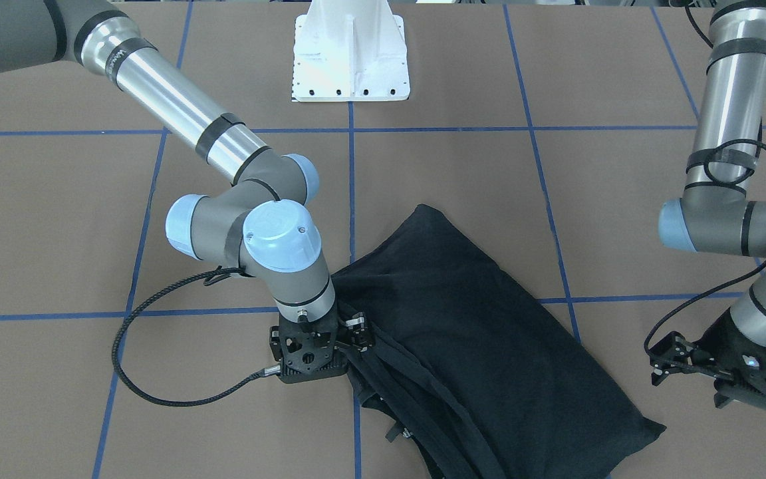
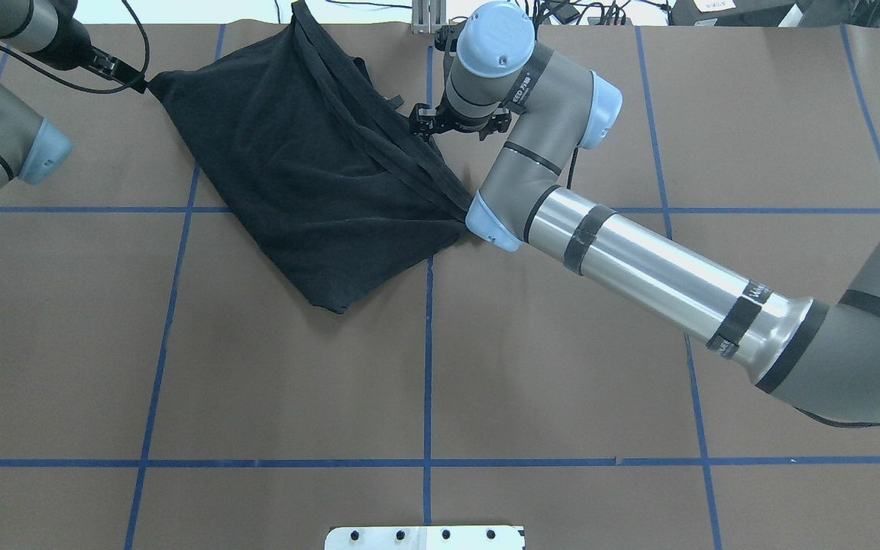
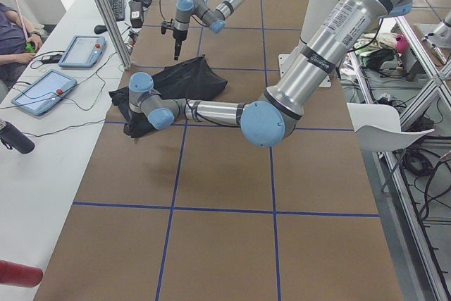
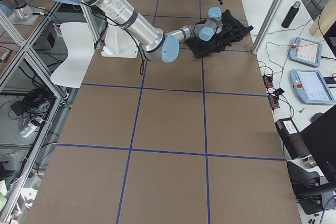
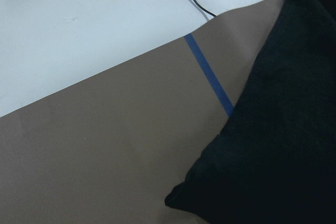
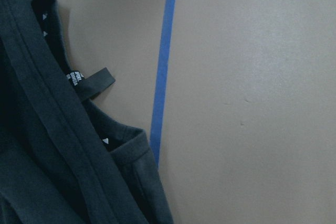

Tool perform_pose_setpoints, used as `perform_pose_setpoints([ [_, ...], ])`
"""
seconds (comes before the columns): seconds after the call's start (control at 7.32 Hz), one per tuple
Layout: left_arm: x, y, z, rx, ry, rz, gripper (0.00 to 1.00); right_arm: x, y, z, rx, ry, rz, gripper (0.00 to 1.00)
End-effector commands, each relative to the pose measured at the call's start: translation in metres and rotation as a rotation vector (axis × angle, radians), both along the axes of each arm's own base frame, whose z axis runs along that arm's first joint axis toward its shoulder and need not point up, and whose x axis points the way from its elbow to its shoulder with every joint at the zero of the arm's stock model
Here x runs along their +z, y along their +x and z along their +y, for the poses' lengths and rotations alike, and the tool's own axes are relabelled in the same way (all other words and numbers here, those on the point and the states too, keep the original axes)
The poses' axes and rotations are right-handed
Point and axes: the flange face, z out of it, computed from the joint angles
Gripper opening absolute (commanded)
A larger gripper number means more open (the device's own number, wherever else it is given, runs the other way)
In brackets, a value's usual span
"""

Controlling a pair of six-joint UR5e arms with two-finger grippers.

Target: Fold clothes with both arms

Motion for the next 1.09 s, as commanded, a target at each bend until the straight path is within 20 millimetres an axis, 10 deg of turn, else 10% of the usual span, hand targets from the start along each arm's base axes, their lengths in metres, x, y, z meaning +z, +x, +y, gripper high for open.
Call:
perform_pose_setpoints([
  [0.0,0.001,0.000,0.001,0.000,-0.001,0.001,1.00,0.006,-0.021,0.001,0.011,0.019,0.002,0.93],
  [0.96,0.003,0.000,0.002,0.000,-0.004,0.000,1.00,0.007,-0.043,0.000,0.005,0.029,0.004,0.51],
])
